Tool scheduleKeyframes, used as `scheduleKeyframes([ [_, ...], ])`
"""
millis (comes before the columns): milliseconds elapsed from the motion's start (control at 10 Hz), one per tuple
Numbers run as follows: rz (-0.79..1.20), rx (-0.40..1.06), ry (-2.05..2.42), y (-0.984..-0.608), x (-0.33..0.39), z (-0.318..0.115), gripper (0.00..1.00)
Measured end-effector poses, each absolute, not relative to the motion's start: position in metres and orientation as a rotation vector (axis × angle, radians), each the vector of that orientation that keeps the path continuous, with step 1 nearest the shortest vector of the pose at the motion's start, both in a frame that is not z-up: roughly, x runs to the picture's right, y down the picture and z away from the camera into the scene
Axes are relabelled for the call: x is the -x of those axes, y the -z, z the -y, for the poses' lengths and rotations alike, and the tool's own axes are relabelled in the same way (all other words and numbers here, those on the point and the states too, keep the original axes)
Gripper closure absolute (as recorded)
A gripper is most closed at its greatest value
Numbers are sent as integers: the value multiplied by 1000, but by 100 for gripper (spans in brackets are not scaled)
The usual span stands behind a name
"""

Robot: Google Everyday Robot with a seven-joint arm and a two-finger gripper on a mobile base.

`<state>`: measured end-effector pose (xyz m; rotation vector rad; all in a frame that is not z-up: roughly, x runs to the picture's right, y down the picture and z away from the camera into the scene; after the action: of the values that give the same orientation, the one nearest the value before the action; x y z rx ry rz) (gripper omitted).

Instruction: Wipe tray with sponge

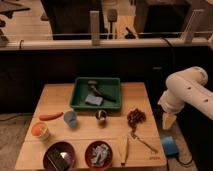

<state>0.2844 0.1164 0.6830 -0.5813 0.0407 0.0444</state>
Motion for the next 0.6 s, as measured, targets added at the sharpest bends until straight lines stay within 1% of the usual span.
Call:
scheduleKeyframes([
  [400, -40, 581, -42, -683, -283, -117, 20],
  [600, -31, 576, -5, -685, -260, -117, 20],
])
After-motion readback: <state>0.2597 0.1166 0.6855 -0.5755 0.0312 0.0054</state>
